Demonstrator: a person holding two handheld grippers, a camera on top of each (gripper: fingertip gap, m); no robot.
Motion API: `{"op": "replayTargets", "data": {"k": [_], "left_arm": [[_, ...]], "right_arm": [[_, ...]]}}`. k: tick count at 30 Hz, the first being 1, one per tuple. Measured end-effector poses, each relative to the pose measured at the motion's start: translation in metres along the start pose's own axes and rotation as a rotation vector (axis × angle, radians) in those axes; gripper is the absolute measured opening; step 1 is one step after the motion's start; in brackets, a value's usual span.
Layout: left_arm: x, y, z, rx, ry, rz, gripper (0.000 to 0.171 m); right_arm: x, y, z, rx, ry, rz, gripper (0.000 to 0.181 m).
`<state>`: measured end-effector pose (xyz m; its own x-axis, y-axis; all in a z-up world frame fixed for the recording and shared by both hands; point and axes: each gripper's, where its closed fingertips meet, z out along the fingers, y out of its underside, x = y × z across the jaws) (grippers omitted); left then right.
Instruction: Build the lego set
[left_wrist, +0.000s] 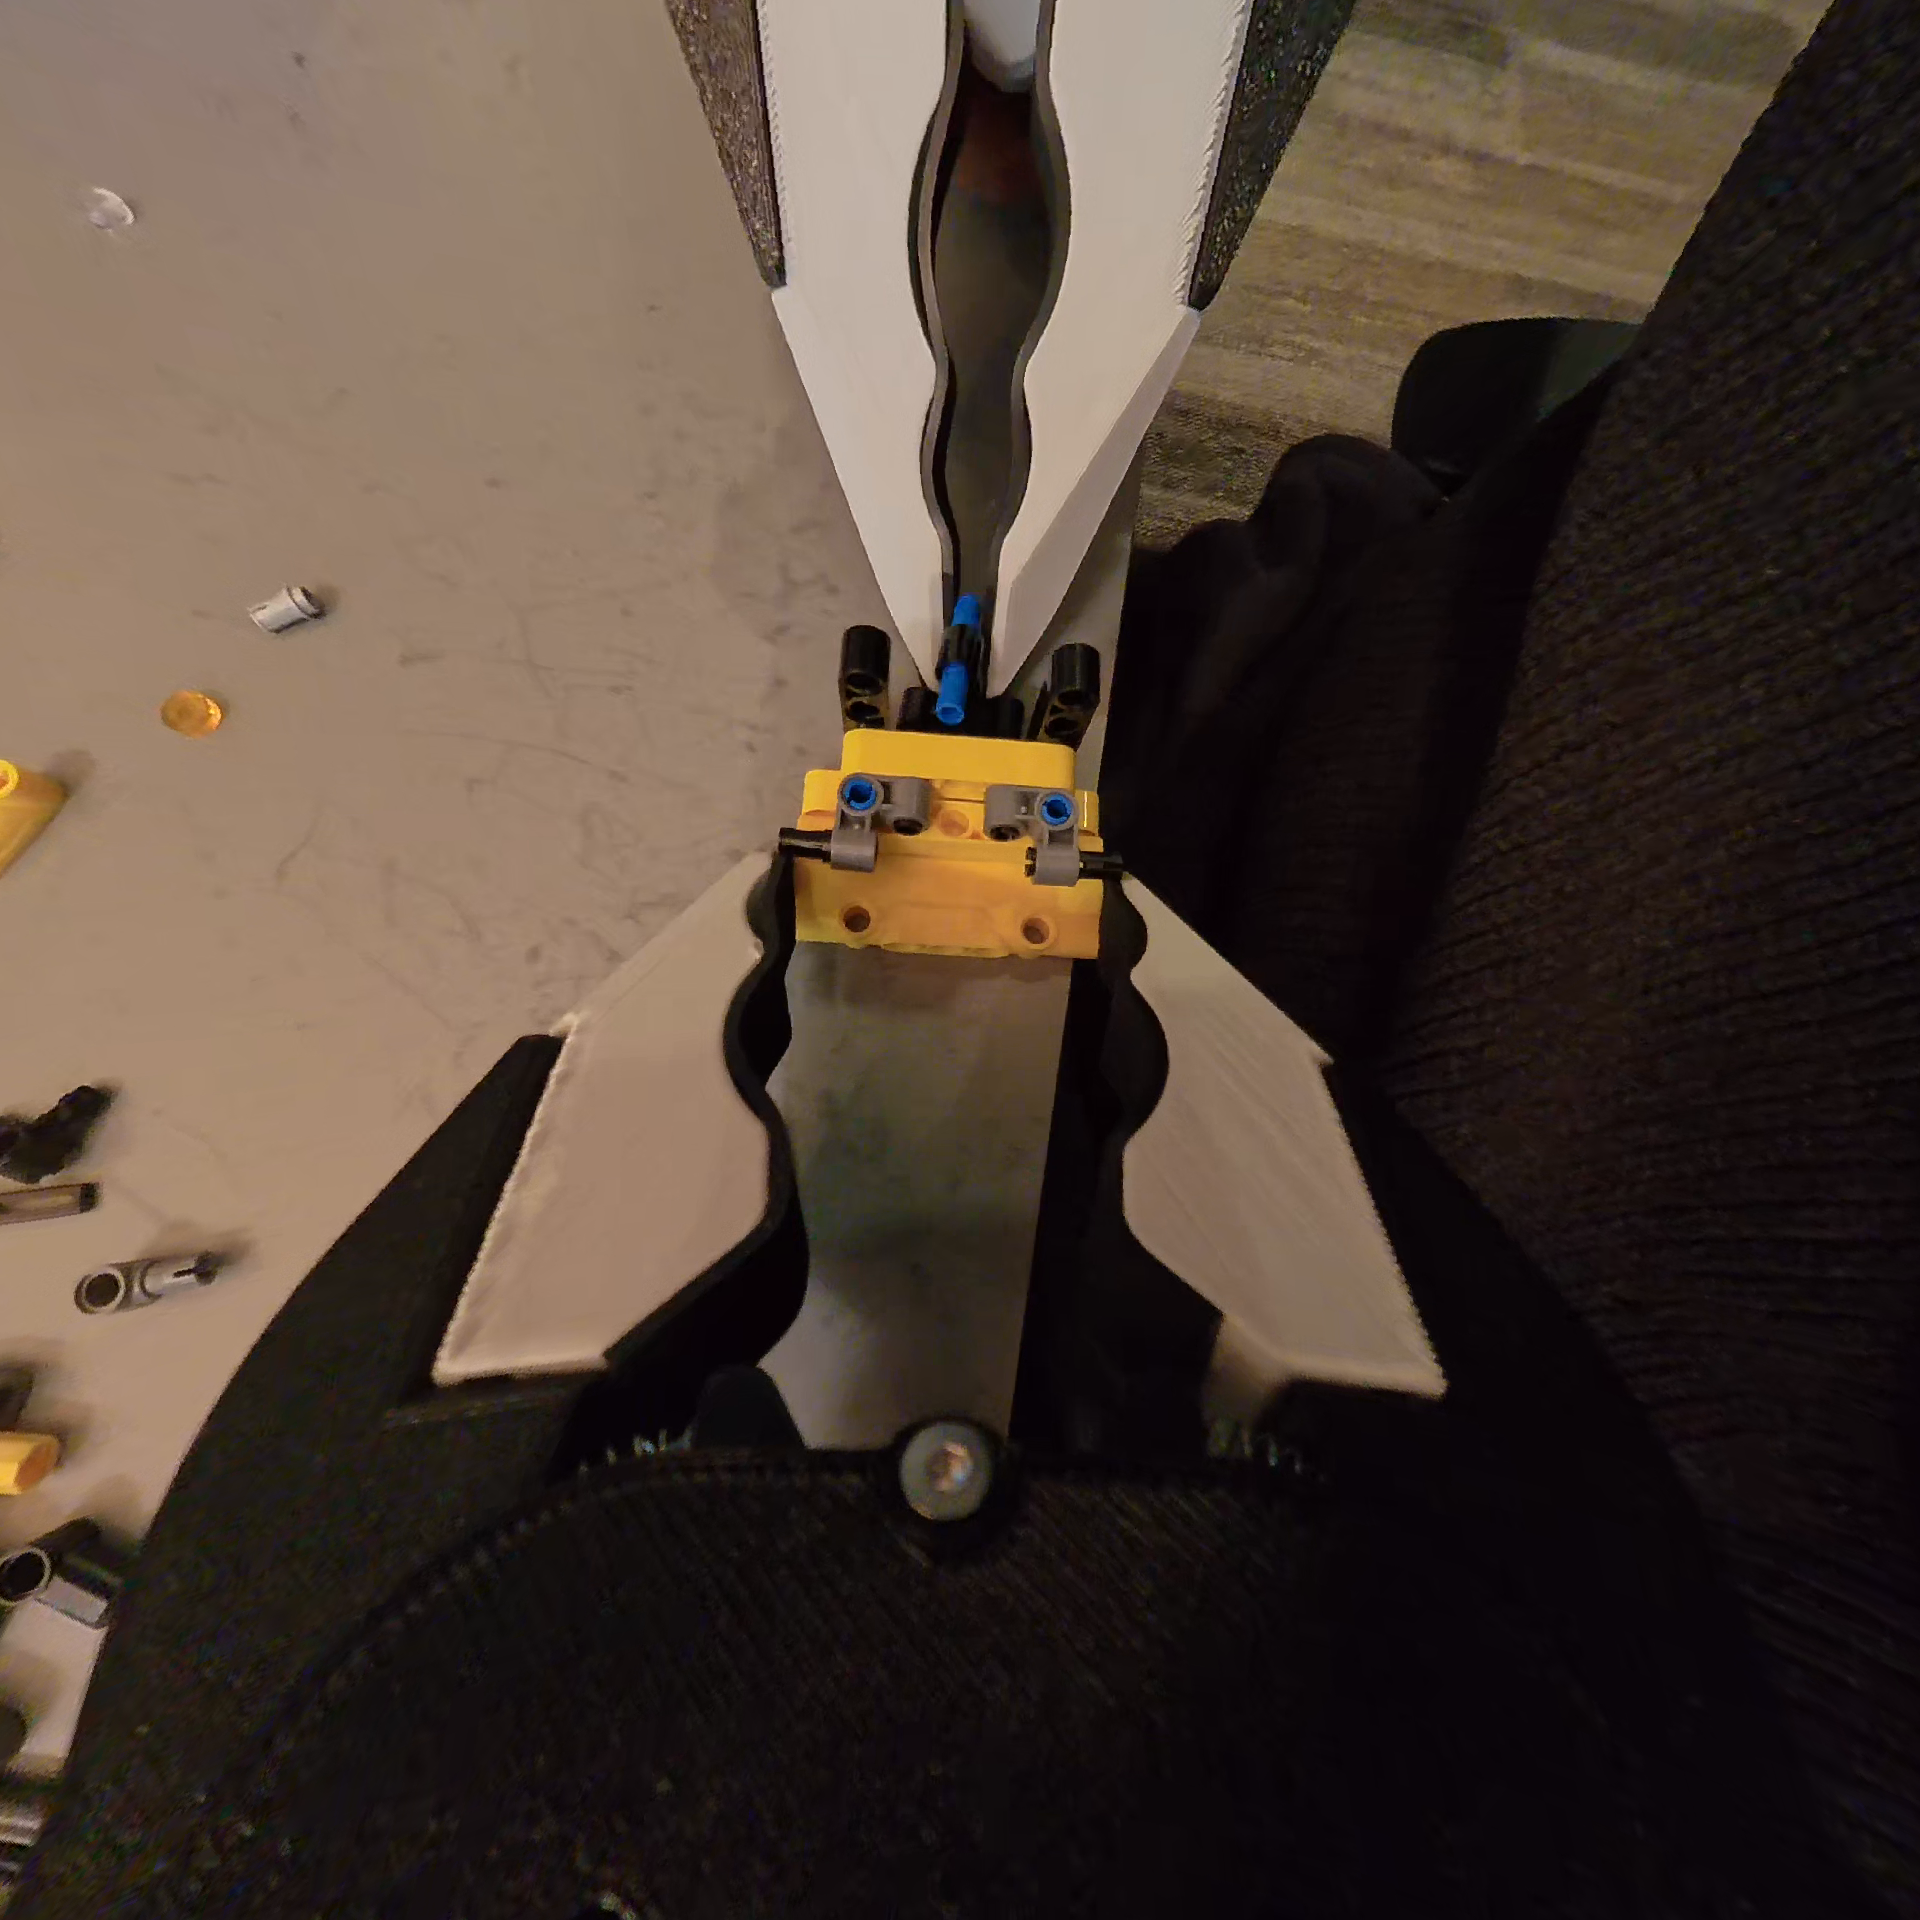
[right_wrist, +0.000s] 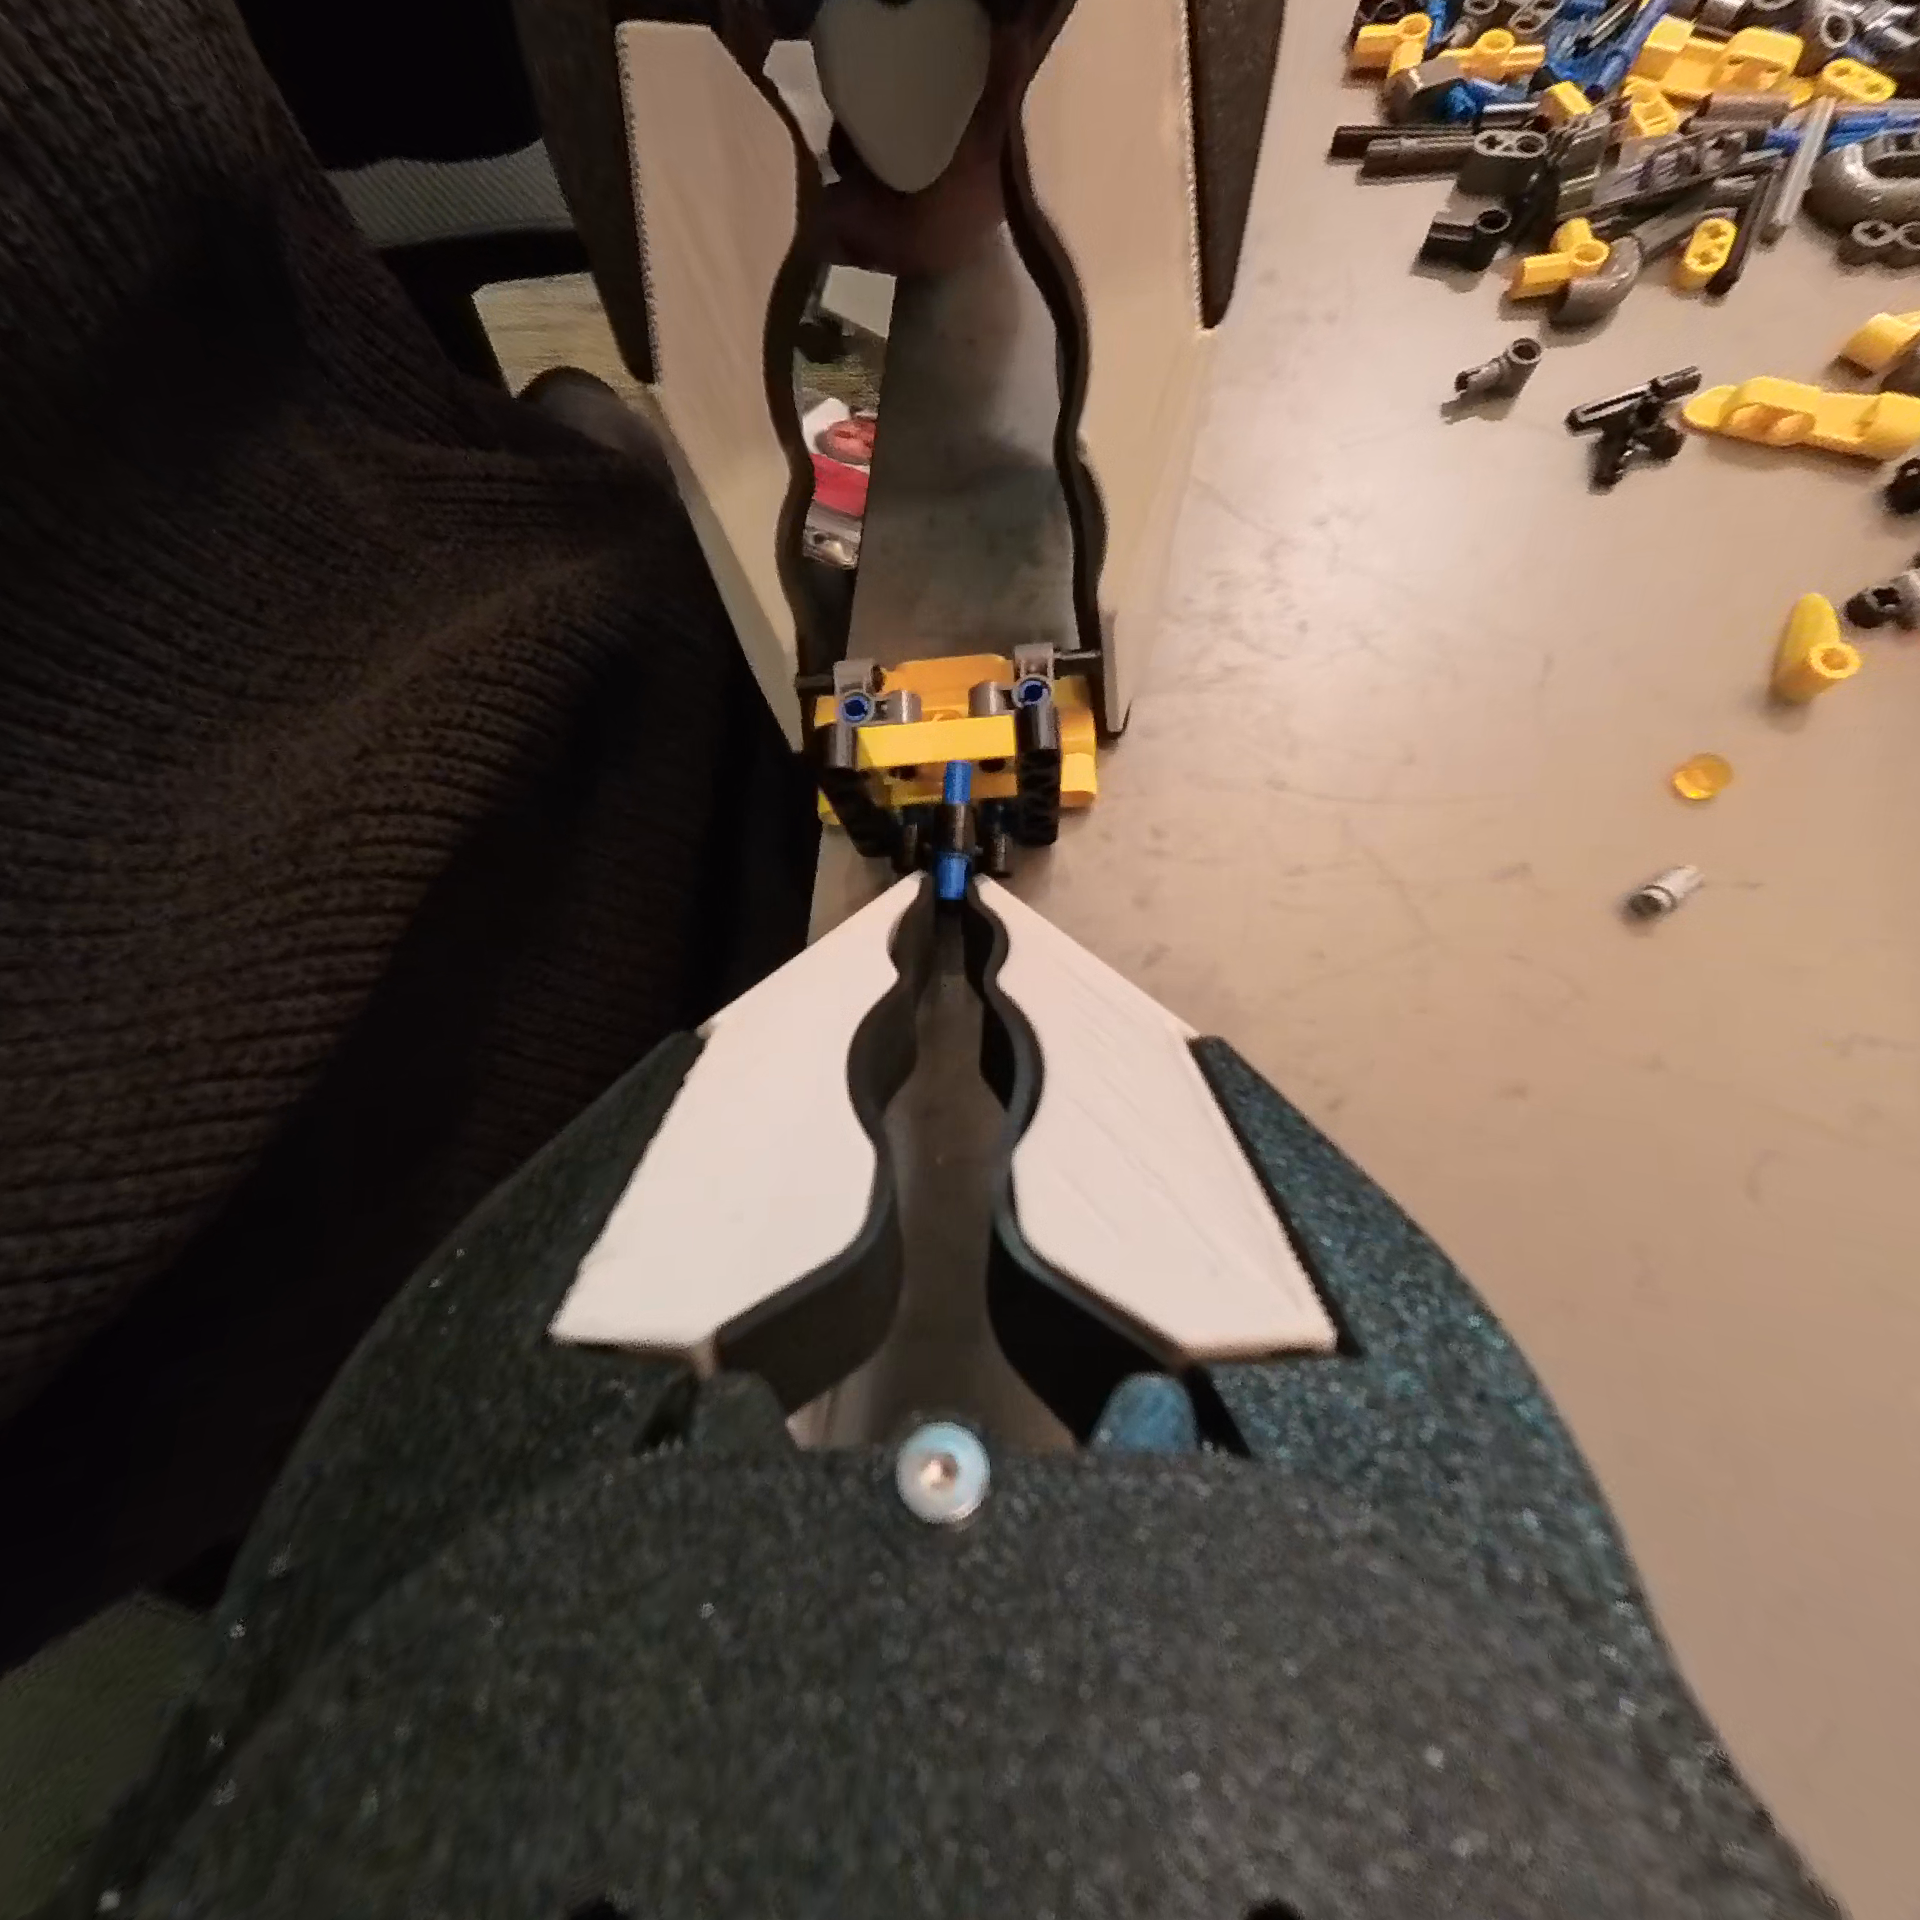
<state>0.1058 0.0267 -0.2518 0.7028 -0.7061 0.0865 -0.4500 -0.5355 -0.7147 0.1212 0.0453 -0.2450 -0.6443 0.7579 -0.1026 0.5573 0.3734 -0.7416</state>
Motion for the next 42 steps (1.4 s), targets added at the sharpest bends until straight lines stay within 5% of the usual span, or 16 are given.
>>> {"op": "replayTargets", "data": {"k": [15,42], "left_arm": [[-0.0005,-0.0001,0.0,0.0,-0.004,0.001,0.058],[0.0,-0.0006,-0.0002,0.003,0.014,-0.016,0.056]], "right_arm": [[0.0016,0.0033,0.0012,-0.095,-0.02,0.002,0.003],[0.0009,0.0015,0.0036,-0.032,-0.04,-0.049,0.003]]}}
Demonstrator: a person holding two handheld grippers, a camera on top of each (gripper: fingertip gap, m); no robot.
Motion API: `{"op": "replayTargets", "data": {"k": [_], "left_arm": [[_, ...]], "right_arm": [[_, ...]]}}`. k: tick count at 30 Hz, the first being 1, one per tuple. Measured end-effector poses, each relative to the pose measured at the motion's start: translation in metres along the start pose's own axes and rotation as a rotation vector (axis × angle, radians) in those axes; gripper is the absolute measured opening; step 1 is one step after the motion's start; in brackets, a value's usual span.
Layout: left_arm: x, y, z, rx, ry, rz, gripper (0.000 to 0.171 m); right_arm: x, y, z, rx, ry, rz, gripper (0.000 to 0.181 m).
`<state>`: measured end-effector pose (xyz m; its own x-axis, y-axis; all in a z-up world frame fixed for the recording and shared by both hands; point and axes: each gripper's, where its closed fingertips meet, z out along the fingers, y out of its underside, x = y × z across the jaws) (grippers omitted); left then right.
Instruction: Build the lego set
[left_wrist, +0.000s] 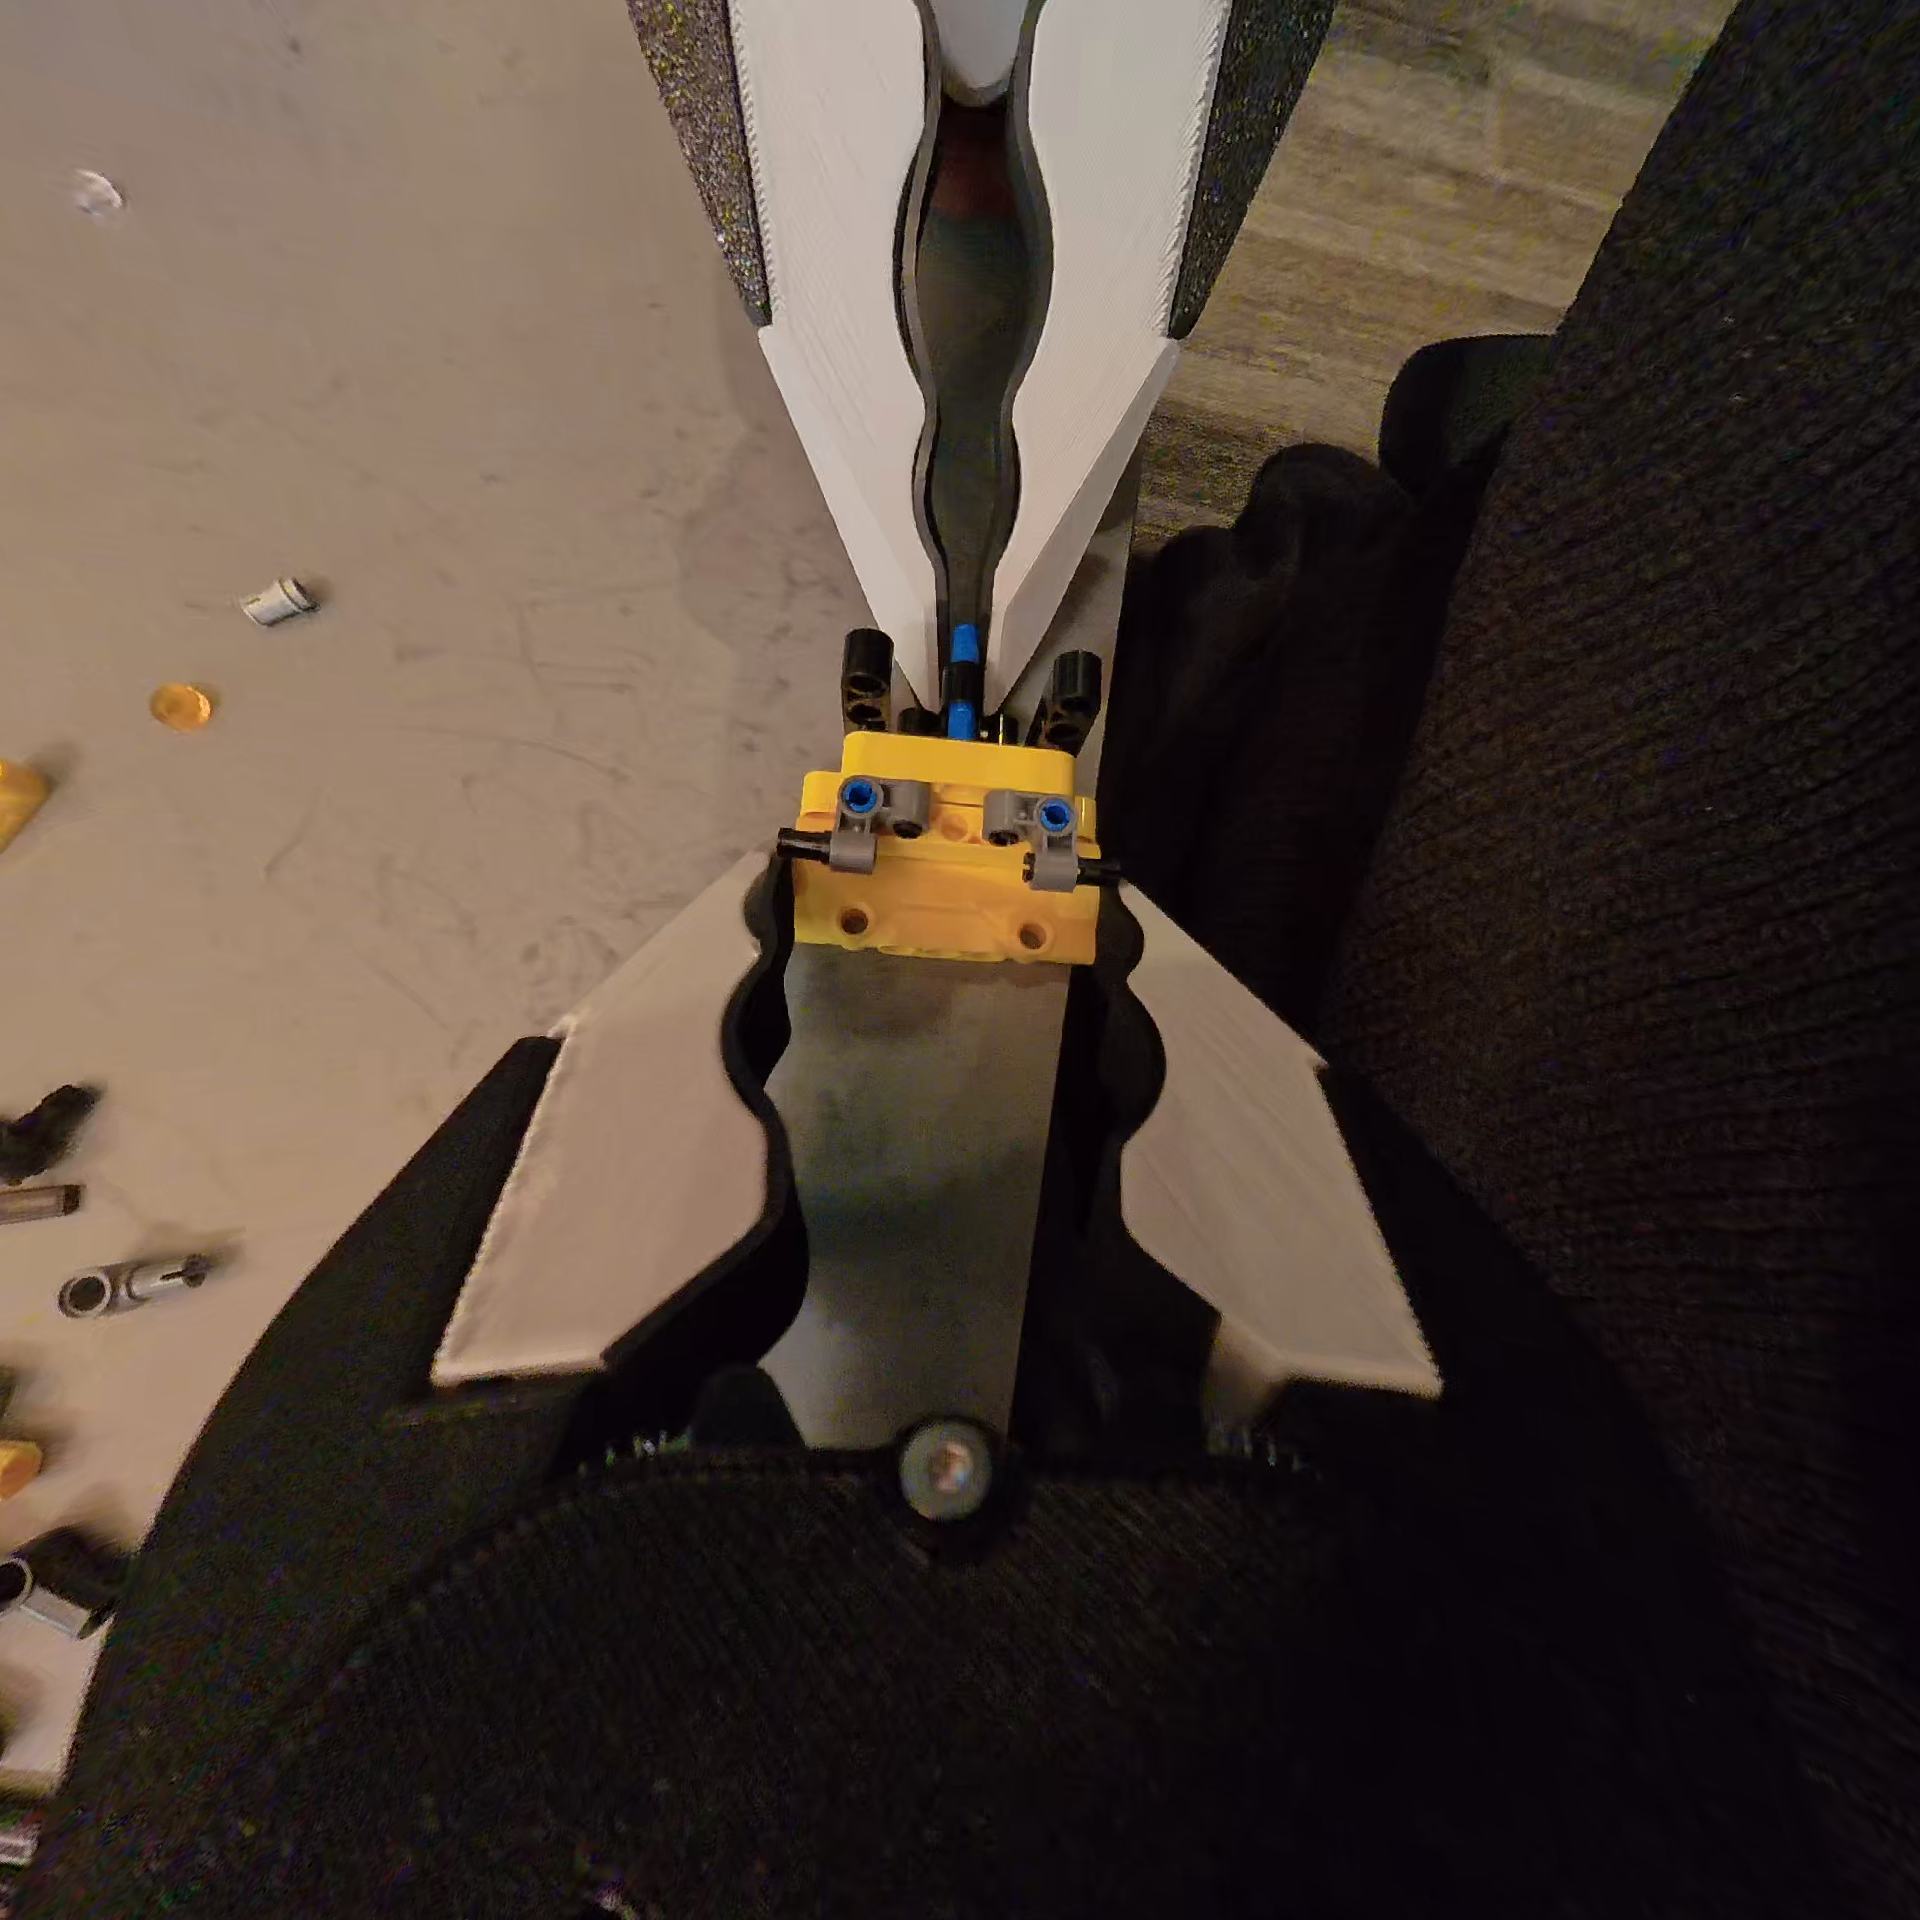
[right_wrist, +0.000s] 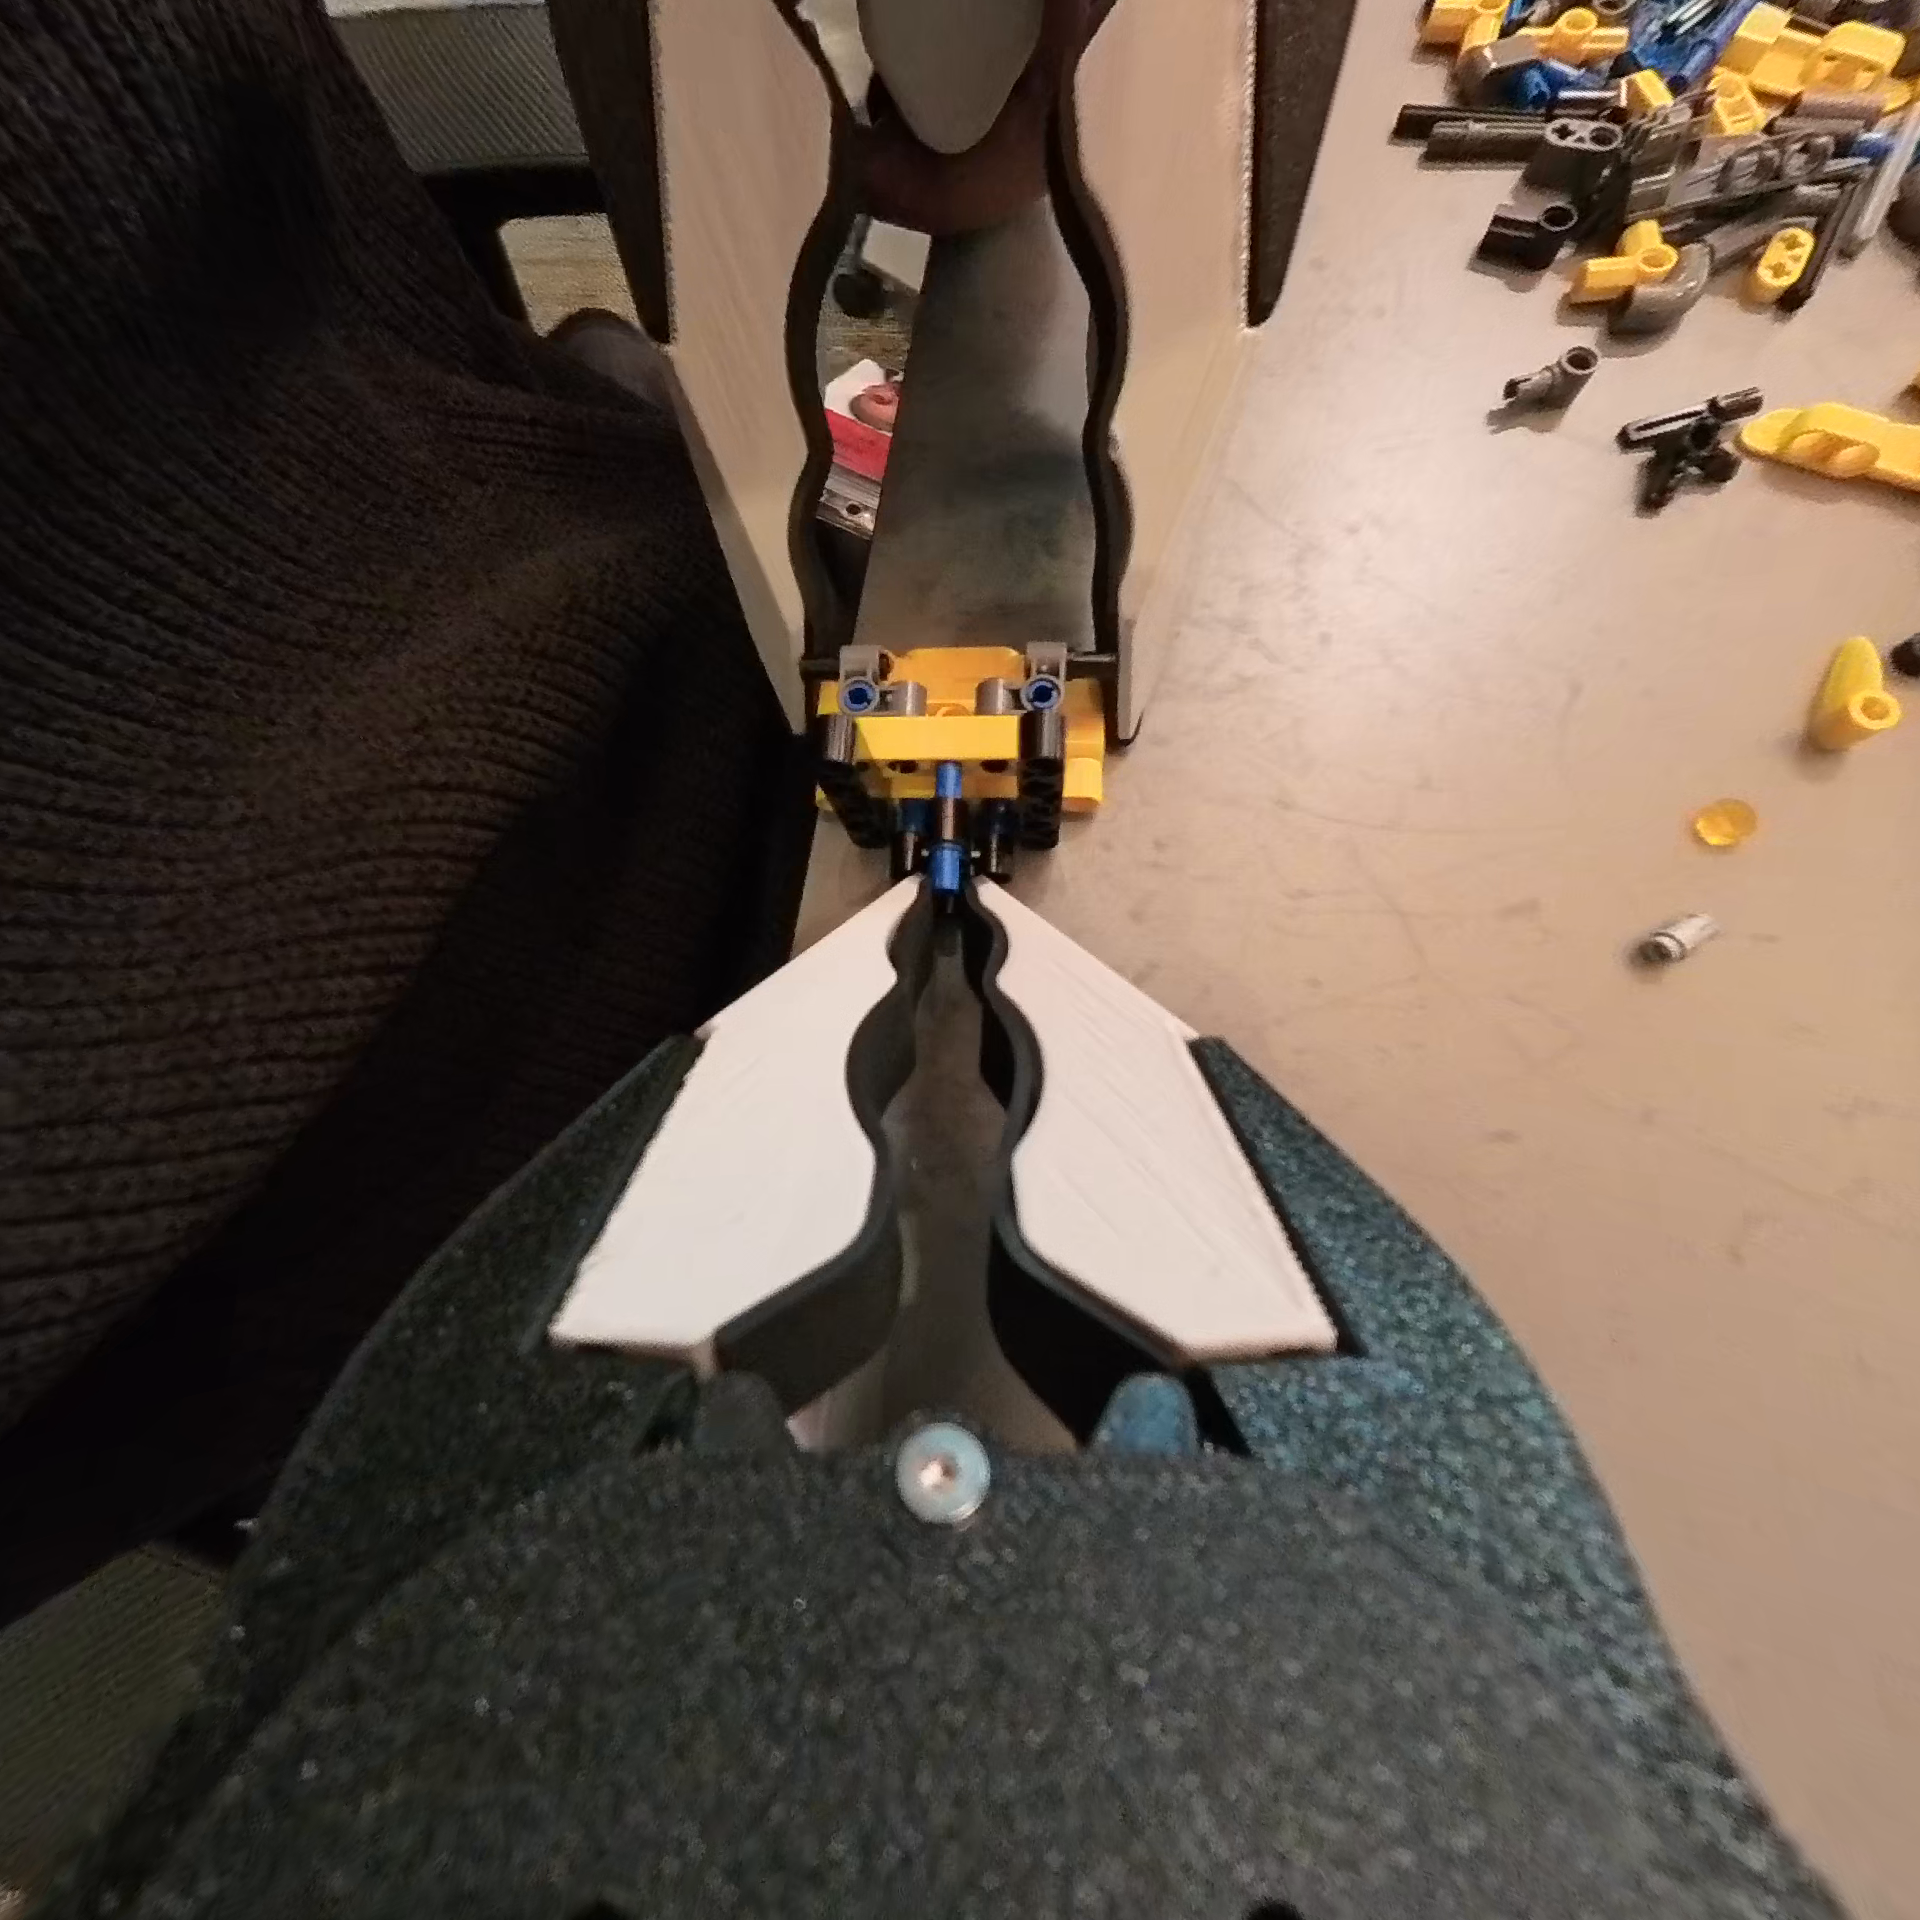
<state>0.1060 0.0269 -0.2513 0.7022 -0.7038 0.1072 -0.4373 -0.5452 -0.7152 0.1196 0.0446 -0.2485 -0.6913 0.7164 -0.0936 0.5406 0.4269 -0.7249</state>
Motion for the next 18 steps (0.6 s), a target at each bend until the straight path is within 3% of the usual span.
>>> {"op": "replayTargets", "data": {"k": [18], "left_arm": [[0.0002,-0.0006,0.0002,0.007,-0.003,-0.02,0.056]], "right_arm": [[0.0002,-0.0015,0.0008,0.014,-0.02,0.175,0.001]]}}
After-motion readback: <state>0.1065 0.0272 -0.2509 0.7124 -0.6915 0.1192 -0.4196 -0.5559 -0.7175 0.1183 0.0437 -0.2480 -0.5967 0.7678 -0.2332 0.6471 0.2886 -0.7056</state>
